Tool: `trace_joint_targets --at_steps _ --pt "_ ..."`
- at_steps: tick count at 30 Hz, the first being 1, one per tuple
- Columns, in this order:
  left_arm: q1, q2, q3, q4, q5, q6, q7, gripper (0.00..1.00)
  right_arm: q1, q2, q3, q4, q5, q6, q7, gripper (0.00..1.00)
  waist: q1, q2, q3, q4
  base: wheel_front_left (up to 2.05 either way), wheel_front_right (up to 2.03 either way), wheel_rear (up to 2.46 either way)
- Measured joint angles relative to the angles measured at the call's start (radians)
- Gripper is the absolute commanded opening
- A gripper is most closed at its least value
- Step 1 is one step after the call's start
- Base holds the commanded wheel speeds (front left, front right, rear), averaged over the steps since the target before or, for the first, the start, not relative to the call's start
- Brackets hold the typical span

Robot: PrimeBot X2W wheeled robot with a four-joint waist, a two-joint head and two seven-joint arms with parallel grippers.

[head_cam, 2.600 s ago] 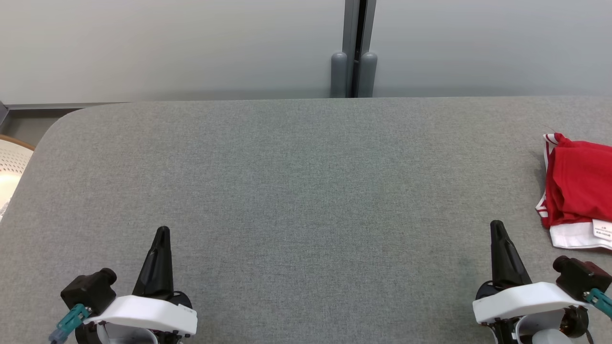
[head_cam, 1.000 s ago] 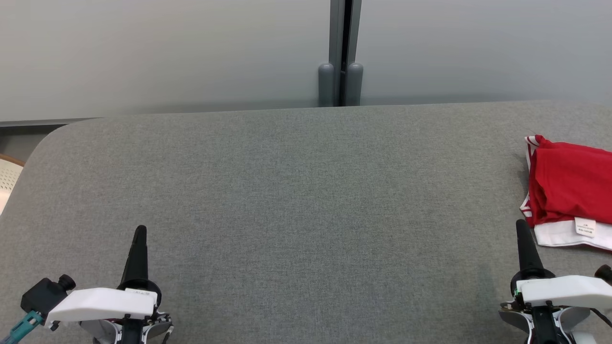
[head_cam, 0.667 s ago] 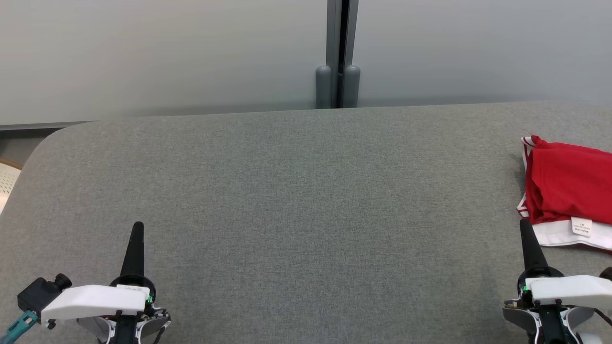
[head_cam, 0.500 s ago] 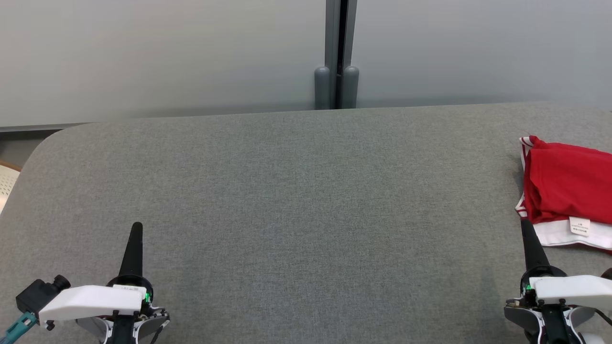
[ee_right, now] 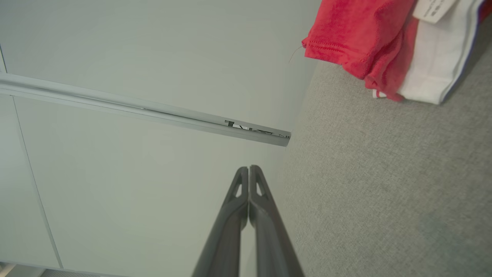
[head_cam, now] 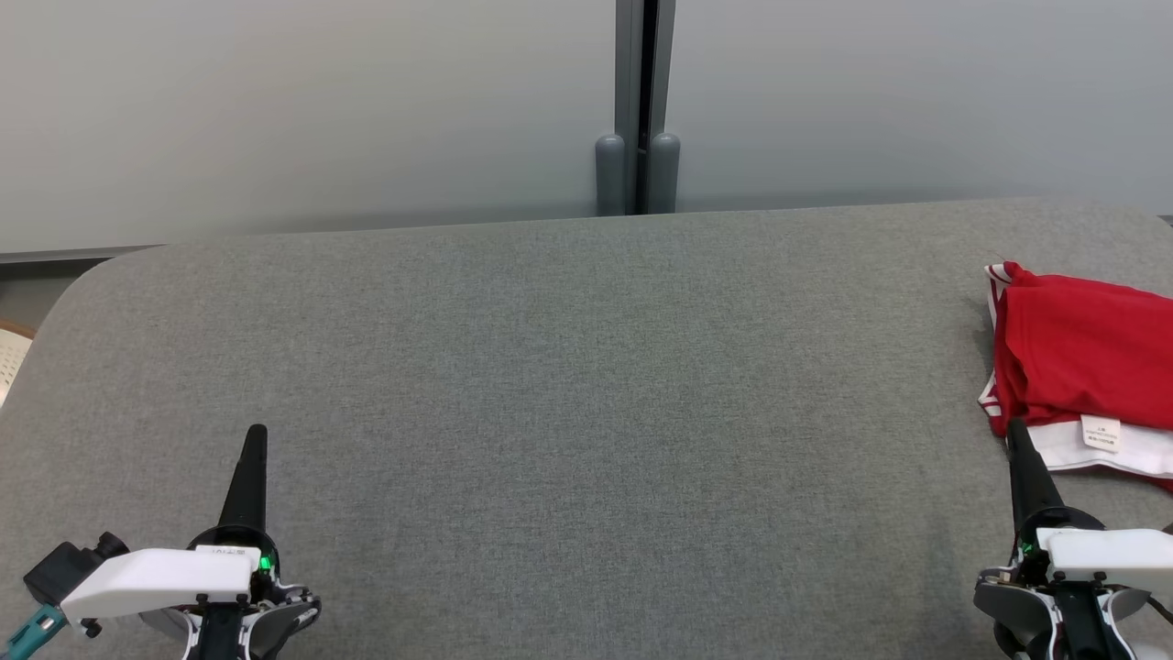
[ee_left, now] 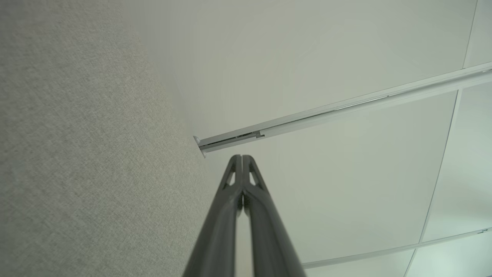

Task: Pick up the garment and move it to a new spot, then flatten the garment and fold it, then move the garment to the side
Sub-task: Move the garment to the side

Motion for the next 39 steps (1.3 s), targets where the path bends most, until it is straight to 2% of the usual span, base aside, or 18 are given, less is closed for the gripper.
trace_joint_targets --at_steps 32,39 --pt "-0.013 0.001 0.030 0.001 -0.228 -0.007 0.062 0.00 0.000 0.000 -0.036 -0.022 0.229 0.000 0.063 0.00 0.0000 0.0000 -0.021 -0.022 0.00 0.00 0.00" --pt "-0.014 0.001 0.032 0.001 -0.237 -0.008 0.064 0.00 0.000 0.000 -0.039 -0.023 0.240 0.000 0.067 0.00 0.0000 0.0000 -0.022 -0.023 0.00 0.00 0.00"
